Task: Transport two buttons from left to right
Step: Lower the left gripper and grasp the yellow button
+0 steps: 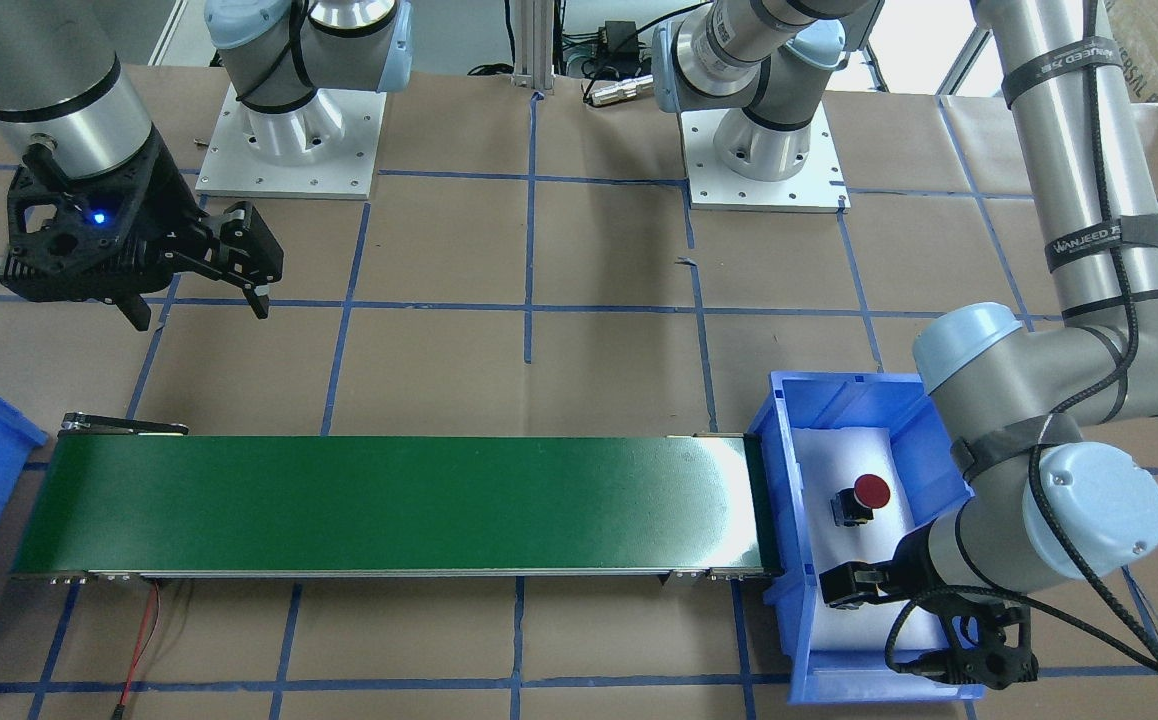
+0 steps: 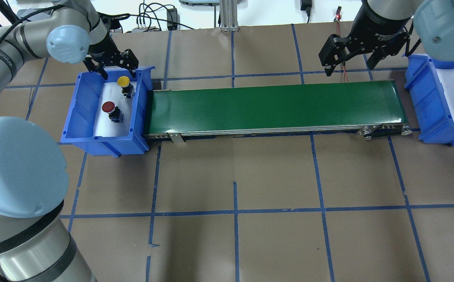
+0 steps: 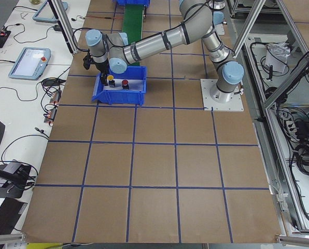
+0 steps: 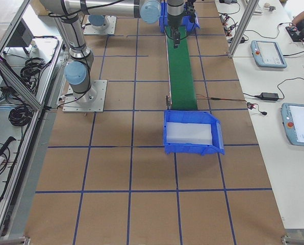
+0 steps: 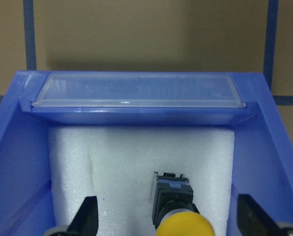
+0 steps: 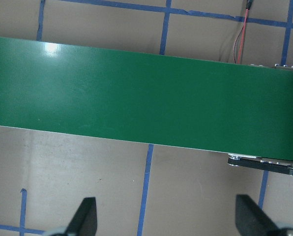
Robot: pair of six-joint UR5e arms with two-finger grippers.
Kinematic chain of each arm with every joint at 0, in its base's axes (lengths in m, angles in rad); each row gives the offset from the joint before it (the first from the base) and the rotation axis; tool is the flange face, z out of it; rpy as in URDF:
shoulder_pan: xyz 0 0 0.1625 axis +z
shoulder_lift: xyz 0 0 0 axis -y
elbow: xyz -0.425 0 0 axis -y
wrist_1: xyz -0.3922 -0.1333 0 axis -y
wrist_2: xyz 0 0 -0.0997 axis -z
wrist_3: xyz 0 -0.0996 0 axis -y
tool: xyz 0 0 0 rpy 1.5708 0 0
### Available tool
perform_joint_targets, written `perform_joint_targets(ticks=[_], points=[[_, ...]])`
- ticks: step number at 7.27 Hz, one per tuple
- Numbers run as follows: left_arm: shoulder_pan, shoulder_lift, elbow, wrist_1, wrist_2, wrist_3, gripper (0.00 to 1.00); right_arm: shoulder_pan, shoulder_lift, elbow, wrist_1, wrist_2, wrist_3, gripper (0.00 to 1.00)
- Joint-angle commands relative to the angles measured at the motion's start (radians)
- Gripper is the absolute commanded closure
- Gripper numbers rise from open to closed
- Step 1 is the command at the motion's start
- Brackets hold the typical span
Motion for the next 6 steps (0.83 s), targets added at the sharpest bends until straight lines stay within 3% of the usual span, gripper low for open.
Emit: perform_joint_targets(ticks=[1,5,6], points=[[0.001,-0.002,-0.009,-0.004,0.003,0.002,0.08,0.000,0.000,0.000,-0.001,0.001,-0.001,0.00],[-0.001,0.014,-0.053,-0.016,0.001,-0.006,0.37,0.000,0.000,0.000,0.002,0.000,-0.001,0.00],[-0.001,0.018,-0.052,-0.016,0.001,-0.006,0.49,0.000,-0.002,0.000,0.005,-0.003,-0.001,0.00]])
